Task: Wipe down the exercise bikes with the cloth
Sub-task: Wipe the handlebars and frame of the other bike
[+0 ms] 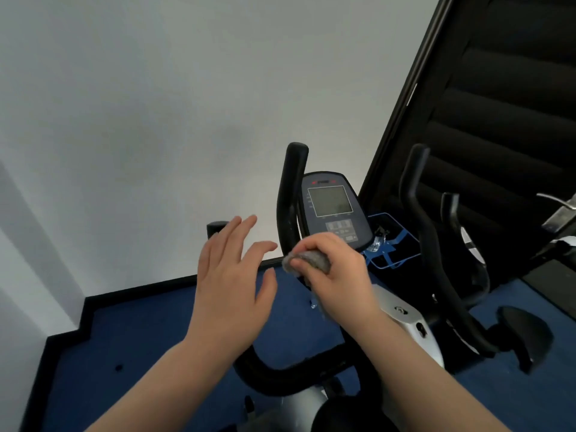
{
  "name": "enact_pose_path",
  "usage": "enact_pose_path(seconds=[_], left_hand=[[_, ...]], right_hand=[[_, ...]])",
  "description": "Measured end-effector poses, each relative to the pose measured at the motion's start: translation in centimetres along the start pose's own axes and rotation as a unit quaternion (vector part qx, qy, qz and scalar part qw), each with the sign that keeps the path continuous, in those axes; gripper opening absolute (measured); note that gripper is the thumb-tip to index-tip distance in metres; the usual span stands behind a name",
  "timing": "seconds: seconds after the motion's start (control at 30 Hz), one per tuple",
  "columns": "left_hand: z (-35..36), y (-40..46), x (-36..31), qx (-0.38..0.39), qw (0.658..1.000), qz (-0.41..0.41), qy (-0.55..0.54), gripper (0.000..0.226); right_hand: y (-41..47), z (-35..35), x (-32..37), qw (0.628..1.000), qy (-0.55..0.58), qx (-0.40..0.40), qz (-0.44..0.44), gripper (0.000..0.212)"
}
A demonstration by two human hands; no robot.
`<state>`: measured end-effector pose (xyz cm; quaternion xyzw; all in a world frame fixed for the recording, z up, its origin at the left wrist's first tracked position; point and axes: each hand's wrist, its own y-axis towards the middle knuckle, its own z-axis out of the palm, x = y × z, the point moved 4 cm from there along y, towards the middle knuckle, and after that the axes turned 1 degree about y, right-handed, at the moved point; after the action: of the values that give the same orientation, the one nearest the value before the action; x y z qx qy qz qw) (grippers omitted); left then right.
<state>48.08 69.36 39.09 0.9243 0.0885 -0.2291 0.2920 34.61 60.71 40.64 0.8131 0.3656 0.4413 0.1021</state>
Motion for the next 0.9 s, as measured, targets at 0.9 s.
enact_pose_path(seconds=[0.9], left_hand=[[-0.9,2.6,2.1,-0.043,0.999,0.006,0.022,0.035]], right_hand=[[7.3,-1.0,1.0,0.998,-0.044,0.006,0.035,0.011]])
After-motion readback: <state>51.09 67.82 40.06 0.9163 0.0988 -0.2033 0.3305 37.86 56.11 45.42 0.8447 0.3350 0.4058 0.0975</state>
